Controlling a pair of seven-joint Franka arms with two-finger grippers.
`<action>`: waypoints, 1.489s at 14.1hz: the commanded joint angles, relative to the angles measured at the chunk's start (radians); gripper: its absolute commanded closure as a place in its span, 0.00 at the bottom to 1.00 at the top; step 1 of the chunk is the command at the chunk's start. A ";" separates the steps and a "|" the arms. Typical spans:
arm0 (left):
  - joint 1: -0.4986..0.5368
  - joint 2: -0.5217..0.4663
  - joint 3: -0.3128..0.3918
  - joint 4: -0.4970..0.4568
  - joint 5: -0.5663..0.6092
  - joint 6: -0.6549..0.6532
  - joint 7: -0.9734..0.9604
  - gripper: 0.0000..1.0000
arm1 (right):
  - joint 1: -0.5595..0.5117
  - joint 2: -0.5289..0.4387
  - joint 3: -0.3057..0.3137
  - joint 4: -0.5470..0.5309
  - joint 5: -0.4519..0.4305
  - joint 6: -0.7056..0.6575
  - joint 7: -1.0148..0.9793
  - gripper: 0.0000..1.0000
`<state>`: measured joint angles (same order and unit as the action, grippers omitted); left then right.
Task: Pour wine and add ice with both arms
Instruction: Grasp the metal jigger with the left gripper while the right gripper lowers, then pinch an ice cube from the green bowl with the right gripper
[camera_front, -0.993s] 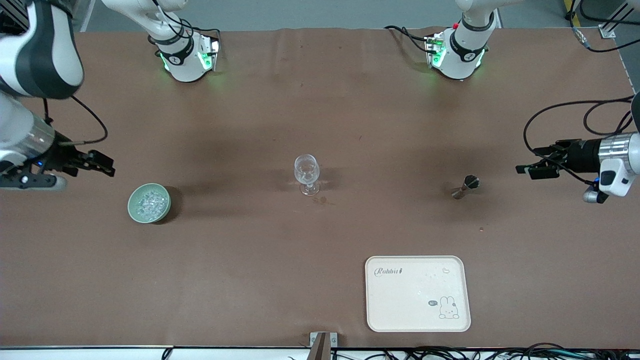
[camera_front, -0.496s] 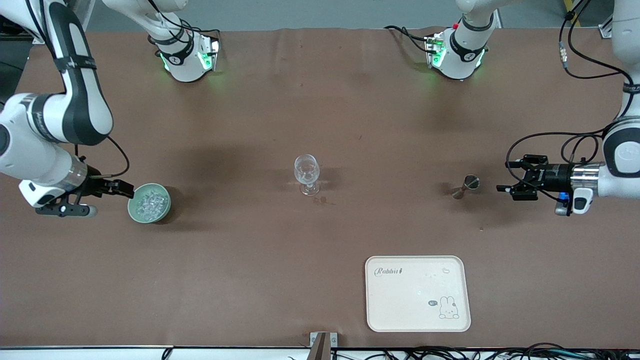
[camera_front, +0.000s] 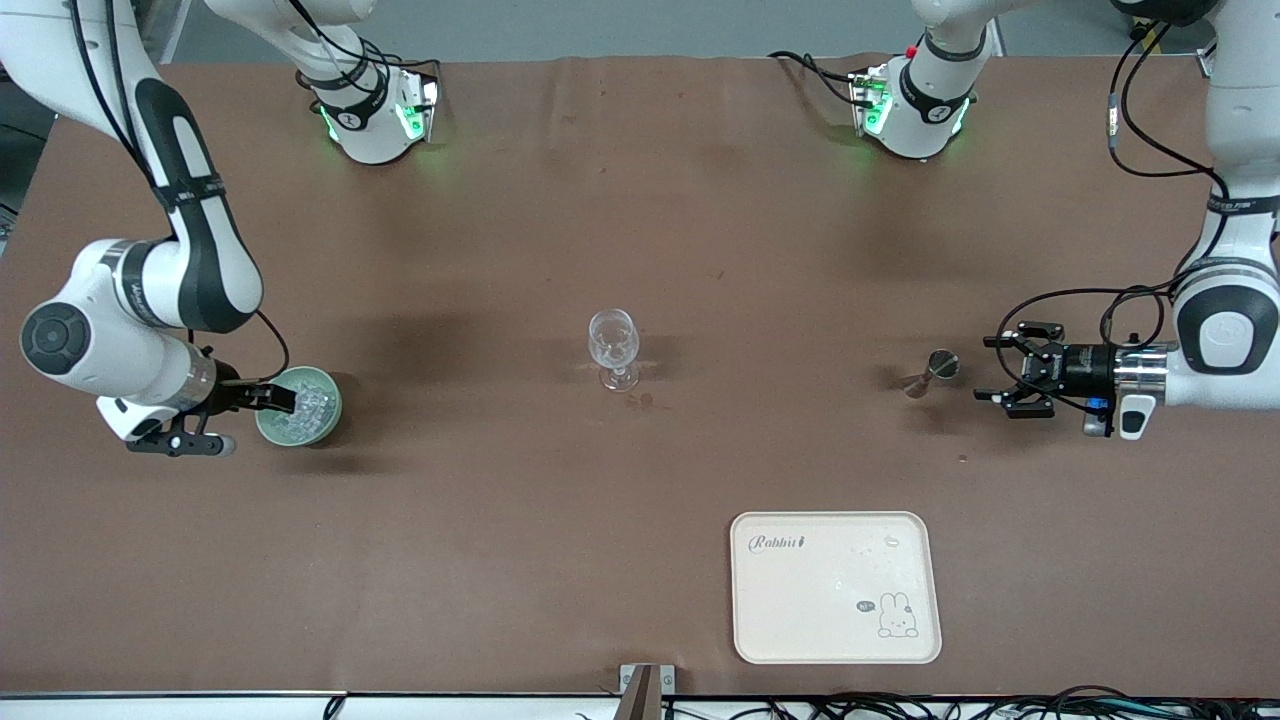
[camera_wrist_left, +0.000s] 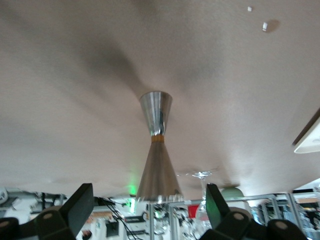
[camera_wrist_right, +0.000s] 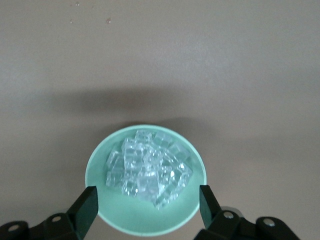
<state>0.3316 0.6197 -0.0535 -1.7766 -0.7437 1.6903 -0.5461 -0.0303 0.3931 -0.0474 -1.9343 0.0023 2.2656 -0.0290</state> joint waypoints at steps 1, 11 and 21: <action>0.007 0.069 -0.005 0.028 -0.052 0.006 -0.017 0.03 | -0.003 0.010 0.007 -0.023 0.016 0.032 -0.012 0.13; 0.003 0.141 -0.015 0.026 -0.100 -0.006 0.009 0.24 | -0.005 0.020 0.007 -0.140 0.016 0.180 -0.012 0.29; 0.001 0.161 -0.032 0.022 -0.129 -0.023 0.021 0.45 | 0.006 0.023 0.007 -0.147 0.016 0.233 -0.011 0.38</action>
<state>0.3298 0.7670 -0.0787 -1.7605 -0.8484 1.6825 -0.5407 -0.0229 0.4250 -0.0422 -2.0572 0.0023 2.4767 -0.0290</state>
